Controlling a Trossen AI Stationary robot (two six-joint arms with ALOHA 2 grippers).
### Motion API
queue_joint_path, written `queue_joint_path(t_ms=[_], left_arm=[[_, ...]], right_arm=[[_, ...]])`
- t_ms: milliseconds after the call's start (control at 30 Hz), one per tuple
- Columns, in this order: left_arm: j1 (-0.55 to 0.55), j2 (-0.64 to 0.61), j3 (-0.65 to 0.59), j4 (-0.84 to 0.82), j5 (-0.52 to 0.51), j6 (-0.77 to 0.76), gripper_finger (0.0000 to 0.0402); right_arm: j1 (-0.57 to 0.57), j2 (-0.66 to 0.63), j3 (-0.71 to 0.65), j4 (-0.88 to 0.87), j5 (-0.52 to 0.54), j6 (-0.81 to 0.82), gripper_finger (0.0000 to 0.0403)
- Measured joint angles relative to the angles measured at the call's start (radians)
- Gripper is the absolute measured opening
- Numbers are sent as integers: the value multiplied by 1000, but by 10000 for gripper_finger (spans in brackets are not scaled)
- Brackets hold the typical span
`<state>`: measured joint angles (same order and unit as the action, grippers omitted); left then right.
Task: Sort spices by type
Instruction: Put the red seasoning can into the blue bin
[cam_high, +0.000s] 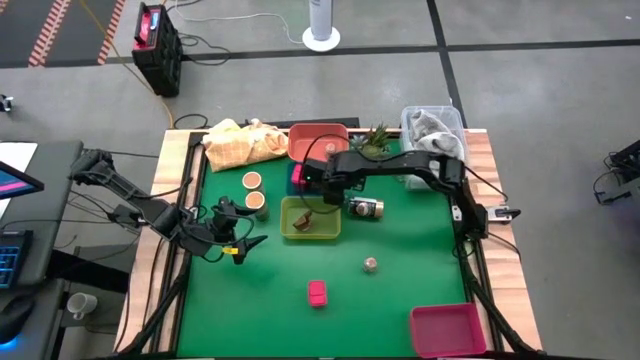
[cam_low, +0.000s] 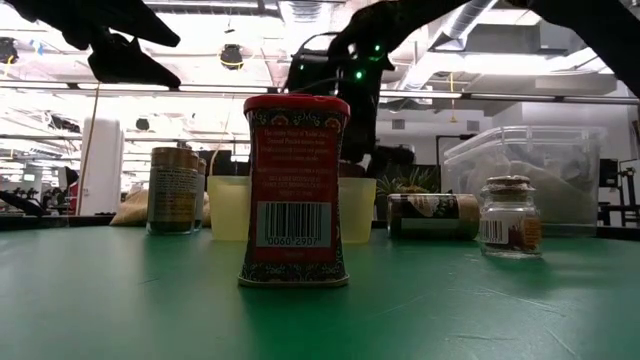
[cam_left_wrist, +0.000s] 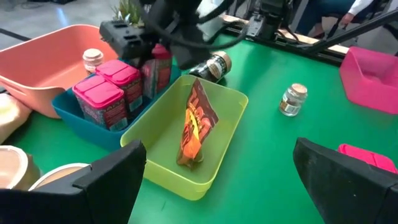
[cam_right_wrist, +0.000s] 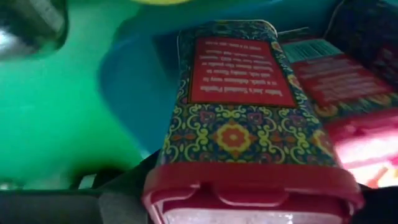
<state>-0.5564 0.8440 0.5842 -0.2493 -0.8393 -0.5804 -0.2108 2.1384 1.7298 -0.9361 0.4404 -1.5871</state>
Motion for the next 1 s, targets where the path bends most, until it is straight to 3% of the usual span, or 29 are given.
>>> queue_joint_path(t_ms=[233, 600, 1000], left_arm=[[0, 0, 0, 0, 0, 0, 389], [0, 0, 0, 0, -10, 3, 389], [0, 0, 0, -11, -10, 3, 389]], right_arm=[[-5, 11, 0, 5, -15, 122, 242], [0, 7, 6, 3, -15, 168, 316], [32, 6, 176, -117, 12, 256, 337]])
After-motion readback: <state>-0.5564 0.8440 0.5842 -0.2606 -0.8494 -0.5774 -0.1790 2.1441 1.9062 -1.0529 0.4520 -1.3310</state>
